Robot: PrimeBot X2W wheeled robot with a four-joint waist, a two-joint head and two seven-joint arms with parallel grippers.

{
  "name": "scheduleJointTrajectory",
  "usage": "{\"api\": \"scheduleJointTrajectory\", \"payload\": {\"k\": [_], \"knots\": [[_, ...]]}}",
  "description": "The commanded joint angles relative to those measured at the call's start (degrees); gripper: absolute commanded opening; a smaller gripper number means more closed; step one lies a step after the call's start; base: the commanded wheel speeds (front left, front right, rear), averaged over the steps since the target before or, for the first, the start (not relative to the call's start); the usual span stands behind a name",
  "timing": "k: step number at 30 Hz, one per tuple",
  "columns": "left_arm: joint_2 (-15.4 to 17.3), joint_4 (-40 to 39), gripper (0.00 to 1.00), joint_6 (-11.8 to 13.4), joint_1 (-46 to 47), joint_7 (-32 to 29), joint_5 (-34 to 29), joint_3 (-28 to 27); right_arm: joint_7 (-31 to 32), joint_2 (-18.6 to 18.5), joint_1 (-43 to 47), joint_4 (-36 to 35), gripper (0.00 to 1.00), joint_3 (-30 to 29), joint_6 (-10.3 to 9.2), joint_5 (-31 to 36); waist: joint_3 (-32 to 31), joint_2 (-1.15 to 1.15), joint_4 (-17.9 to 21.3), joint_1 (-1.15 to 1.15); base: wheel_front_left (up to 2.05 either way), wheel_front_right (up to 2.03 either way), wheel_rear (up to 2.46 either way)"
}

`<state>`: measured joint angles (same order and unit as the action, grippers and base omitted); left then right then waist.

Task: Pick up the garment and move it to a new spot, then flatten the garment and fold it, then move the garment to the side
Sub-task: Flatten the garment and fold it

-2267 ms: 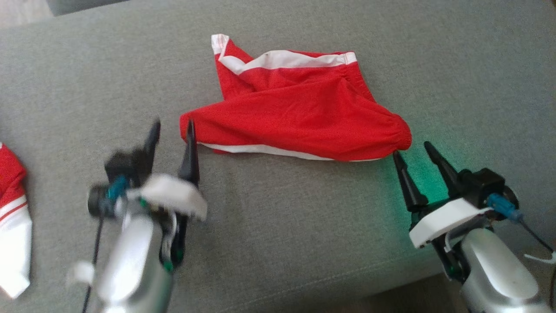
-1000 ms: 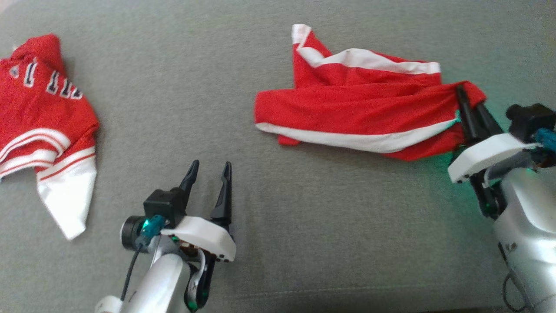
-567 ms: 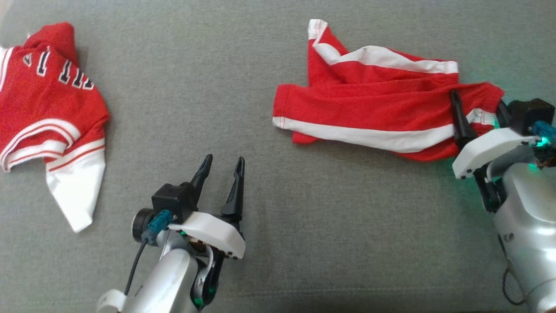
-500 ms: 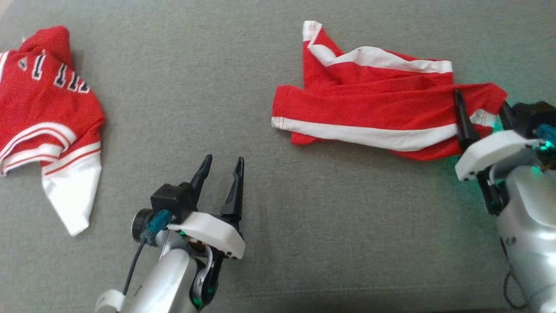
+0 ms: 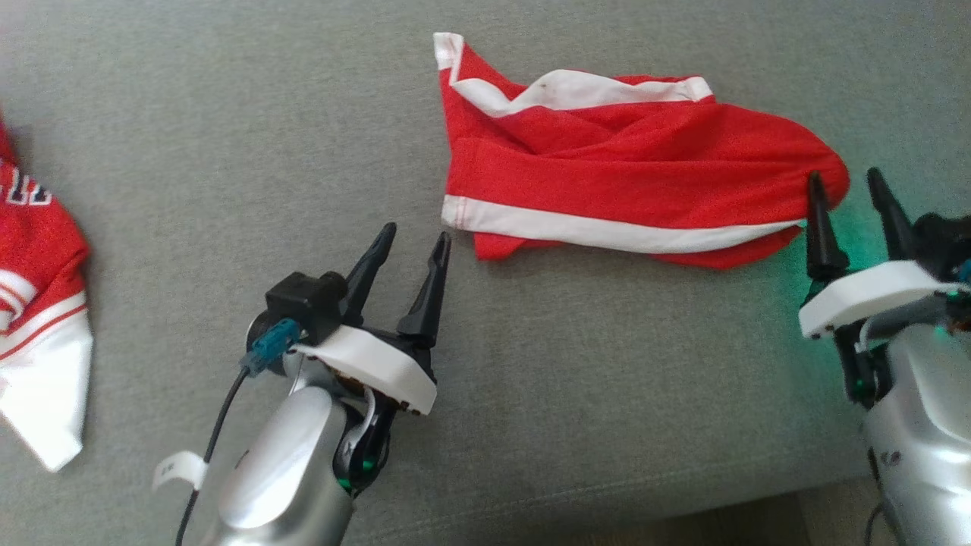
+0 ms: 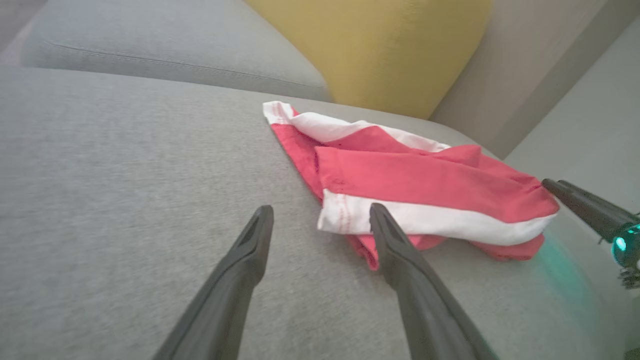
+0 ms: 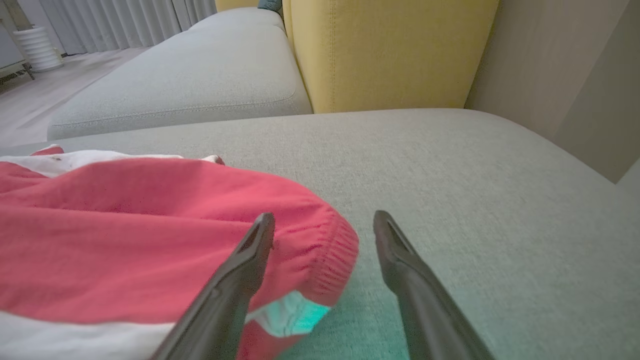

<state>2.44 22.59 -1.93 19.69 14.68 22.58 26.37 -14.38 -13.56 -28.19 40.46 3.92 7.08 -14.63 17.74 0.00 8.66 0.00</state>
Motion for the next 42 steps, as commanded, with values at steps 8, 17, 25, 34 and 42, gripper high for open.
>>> {"api": "scheduleJointTrajectory", "payload": {"k": [8,17,25,34,42], "knots": [[0.4,1.4,1.0,-2.8,3.9,0.3,2.6,-0.4,-0.6,1.3,3.0,-3.2,1.0,-0.7,0.41,0.3,0.9,0.0,2.7,0.0,0.0,0.0,0.0],[0.4,5.5,1.0,-3.3,6.8,0.3,1.9,-2.3,-0.6,2.8,3.8,-6.7,1.0,-0.8,0.41,0.6,2.2,0.0,5.2,0.0,0.0,0.0,0.0],[0.4,8.1,1.0,-3.5,8.0,0.3,1.7,-3.0,-0.6,3.1,4.3,-8.6,1.0,-0.7,0.41,0.5,2.9,0.0,7.0,0.0,0.0,0.0,0.0],[0.4,9.3,0.0,-3.3,7.4,0.3,1.9,-2.4,-0.6,3.2,4.8,-10.0,1.0,-0.2,0.41,-0.2,2.3,0.0,5.8,0.0,0.0,0.0,0.0],[0.4,6.5,0.0,-0.5,3.4,0.3,0.4,-8.7,-0.6,2.2,6.8,-11.0,1.0,5.1,0.41,-1.6,0.5,0.0,2.4,0.0,0.0,0.0,0.0]]}}
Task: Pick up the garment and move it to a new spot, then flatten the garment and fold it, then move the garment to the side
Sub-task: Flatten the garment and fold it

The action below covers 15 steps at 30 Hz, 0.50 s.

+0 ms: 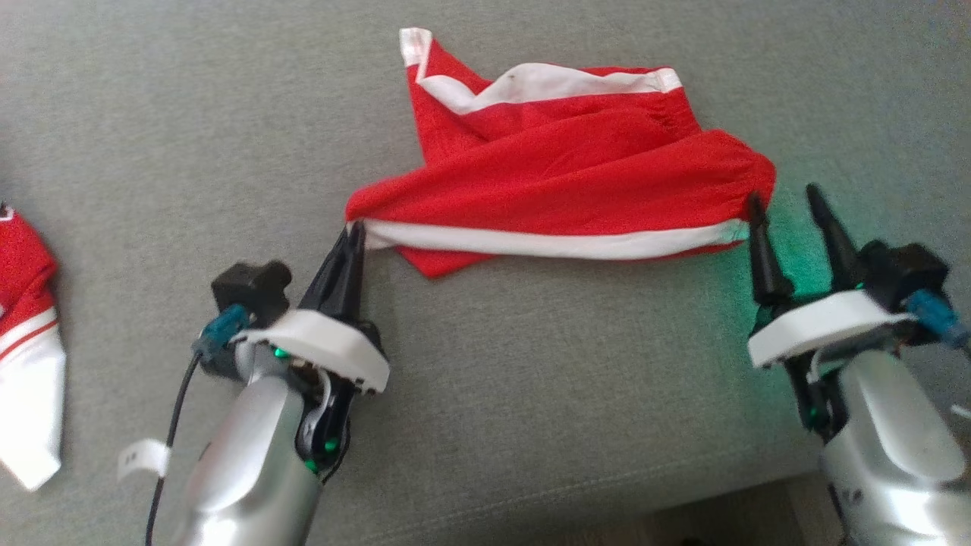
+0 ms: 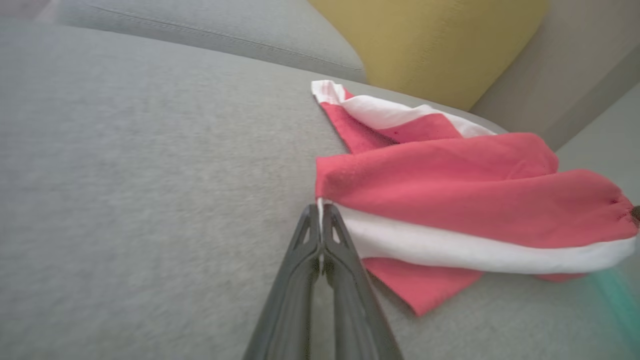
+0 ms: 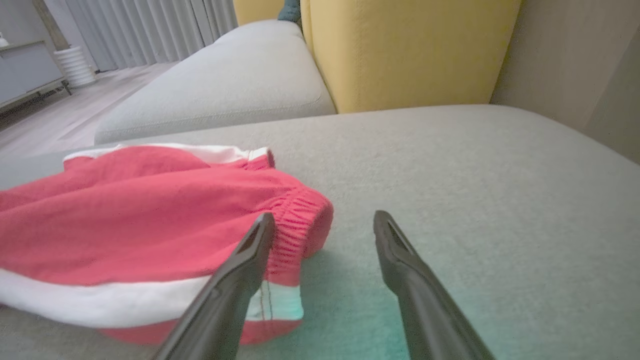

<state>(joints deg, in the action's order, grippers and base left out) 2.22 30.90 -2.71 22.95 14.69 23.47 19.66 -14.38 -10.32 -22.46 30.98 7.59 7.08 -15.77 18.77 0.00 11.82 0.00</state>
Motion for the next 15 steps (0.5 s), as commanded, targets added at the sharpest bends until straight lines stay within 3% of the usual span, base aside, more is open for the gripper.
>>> {"api": "scheduleJointTrajectory", "payload": {"k": [1,15], "knots": [[0.7,-2.0,0.0,0.5,-0.3,0.3,-0.7,-2.7,-0.6,-1.3,1.4,-1.4,1.0,2.5,0.41,-0.7,-0.7,0.0,-1.2,0.0,0.0,0.0,0.0],[0.7,-2.9,0.0,1.4,-2.7,0.3,-2.1,-7.6,-0.6,-6.1,2.8,-2.8,1.0,15.9,0.41,-6.6,-1.0,0.0,-2.8,0.0,0.0,0.0,0.0]]}}
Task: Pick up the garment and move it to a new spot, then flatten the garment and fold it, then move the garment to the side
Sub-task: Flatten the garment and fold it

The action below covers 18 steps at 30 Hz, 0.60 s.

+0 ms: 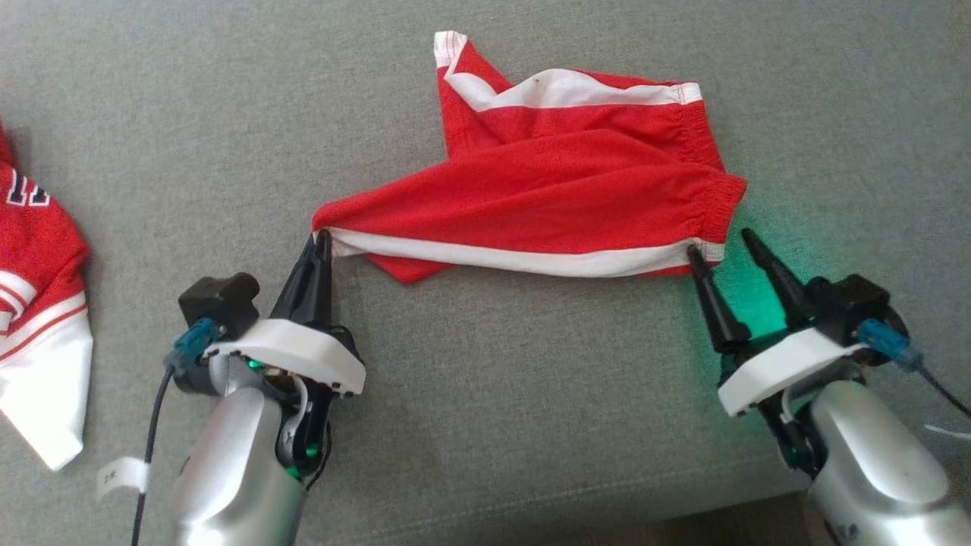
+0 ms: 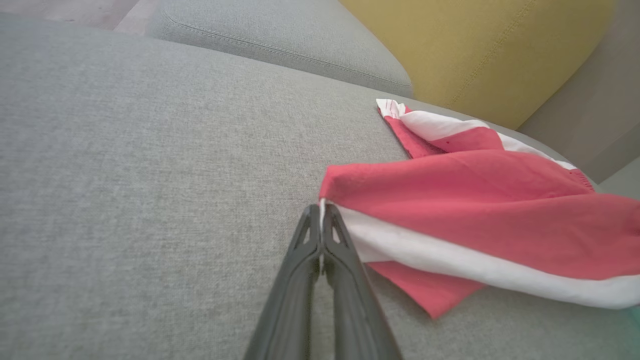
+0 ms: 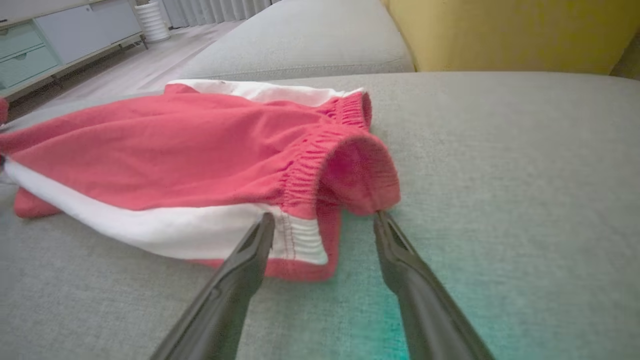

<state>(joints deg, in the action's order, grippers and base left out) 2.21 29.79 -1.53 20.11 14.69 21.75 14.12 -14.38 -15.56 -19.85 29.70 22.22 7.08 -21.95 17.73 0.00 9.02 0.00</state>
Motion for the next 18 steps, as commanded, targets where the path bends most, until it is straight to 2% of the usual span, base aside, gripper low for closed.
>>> {"api": "scheduleJointTrajectory", "payload": {"k": [1,5,6,7,8,10,11,18], "knots": [[0.7,-1.8,0.0,0.2,0.2,0.3,-0.4,-2.1,-0.6,-1.1,0.0,-1.5,1.0,2.0,0.41,-0.7,0.2,0.0,-0.1,0.0,0.0,0.0,0.0],[0.7,-1.7,0.0,0.3,0.3,0.3,-0.5,-2.0,-0.6,-1.8,-0.5,-1.3,0.99,3.9,0.41,-1.4,0.3,0.0,-0.2,0.0,0.0,0.0,0.0],[0.7,-1.6,0.0,0.3,0.4,0.3,-0.5,-2.0,-0.6,-2.0,-0.6,-1.3,0.92,4.3,0.41,-1.6,0.3,0.0,-0.2,0.0,0.0,0.0,0.0],[0.7,-1.6,0.0,0.3,0.4,0.3,-0.6,-2.1,-0.6,-2.1,-0.7,-1.3,0.74,4.5,0.41,-1.8,0.3,0.0,-0.2,0.0,0.0,0.0,0.0],[0.7,-1.6,0.0,0.2,0.5,0.3,-0.6,-2.1,-0.6,-2.2,-0.8,-1.2,0.46,4.7,0.41,-1.9,0.3,0.0,-0.2,0.0,0.0,0.0,0.0],[0.7,-1.5,0.0,0.2,0.5,0.3,-0.7,-2.2,-0.6,-2.3,-0.8,-1.2,0.03,4.9,0.41,-2.1,0.3,0.0,-0.2,0.0,0.0,0.0,0.0],[0.7,-1.5,0.0,0.2,0.5,0.3,-0.7,-2.2,-0.6,-2.3,-0.8,-1.2,0.0,4.9,0.41,-2.1,0.3,0.0,-0.2,0.0,0.0,0.0,0.0],[0.7,-3.2,0.0,0.2,0.1,0.3,-1.4,-3.0,-0.6,-2.5,-0.7,-4.1,0.0,3.9,0.41,-2.1,-1.8,0.0,-0.5,0.0,0.0,0.0,0.0]]}}
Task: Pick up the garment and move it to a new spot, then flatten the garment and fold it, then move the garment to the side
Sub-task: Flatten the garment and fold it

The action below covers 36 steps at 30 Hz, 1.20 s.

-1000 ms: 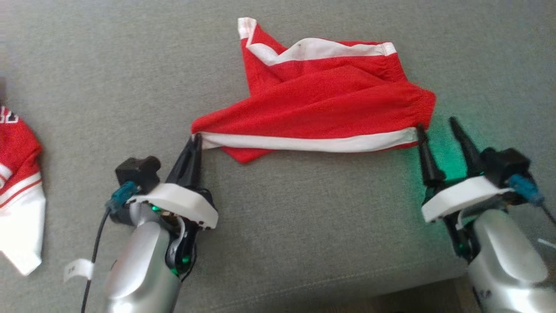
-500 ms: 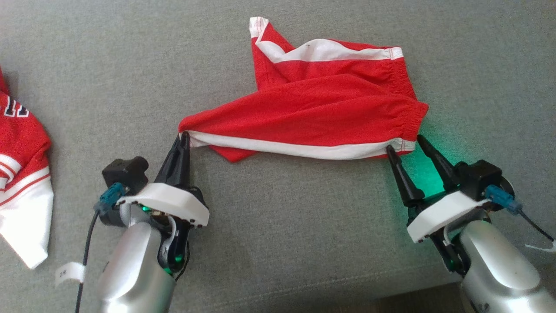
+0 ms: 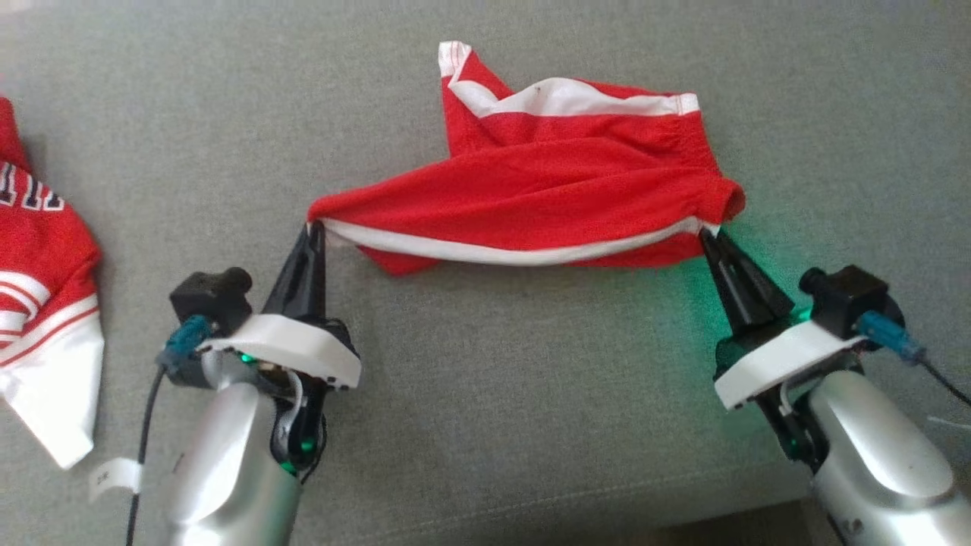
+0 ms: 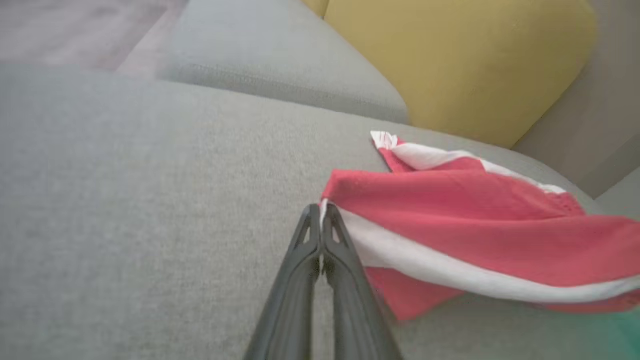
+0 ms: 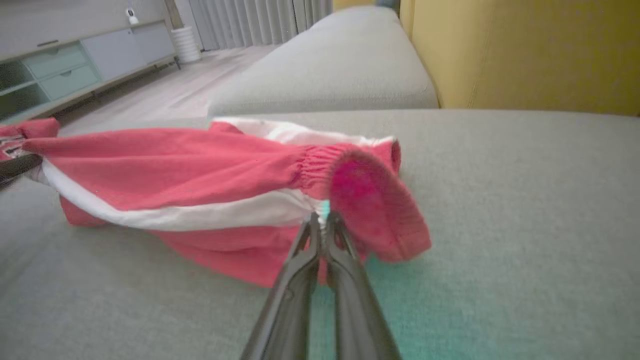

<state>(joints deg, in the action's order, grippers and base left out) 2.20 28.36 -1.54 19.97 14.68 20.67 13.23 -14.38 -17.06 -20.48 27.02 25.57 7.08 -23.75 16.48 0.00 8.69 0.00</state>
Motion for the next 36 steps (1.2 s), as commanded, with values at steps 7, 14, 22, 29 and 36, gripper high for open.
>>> {"api": "scheduleJointTrajectory", "payload": {"k": [7,14,22,29,36], "knots": [[0.8,-9.4,0.0,0.1,0.5,0.3,-5.1,-6.8,-0.6,0.1,-1.1,-9.7,0.0,-1.8,0.41,-1.1,-7.5,0.0,-2.6,0.0,0.0,0.0,0.0],[6.0,-17.7,0.0,-2.1,5.7,0.3,-11.7,-9.9,-0.1,-1.7,-7.1,-14.4,0.0,-2.0,0.41,-6.9,-14.8,0.0,-6.4,0.0,0.0,0.0,0.0],[11.1,-23.2,0.0,-2.6,17.5,-6.0,-14.5,-9.8,10.4,-5.9,-17.0,-19.2,0.0,-2.8,0.41,-14.8,-13.8,0.0,-10.5,0.0,0.0,0.0,0.0],[10.0,-14.2,0.0,-2.5,27.0,-10.7,-15.7,-6.9,14.0,-4.4,-28.4,-11.5,0.0,-0.8,0.41,-14.8,-6.0,0.0,-12.3,0.0,0.0,0.0,0.0],[8.0,-4.2,0.0,3.1,39.7,-1.9,-17.9,-7.8,3.1,-0.9,-44.3,6.2,0.0,-3.5,0.41,-8.9,-1.4,0.0,-12.3,0.0,0.0,0.0,0.0]]}}
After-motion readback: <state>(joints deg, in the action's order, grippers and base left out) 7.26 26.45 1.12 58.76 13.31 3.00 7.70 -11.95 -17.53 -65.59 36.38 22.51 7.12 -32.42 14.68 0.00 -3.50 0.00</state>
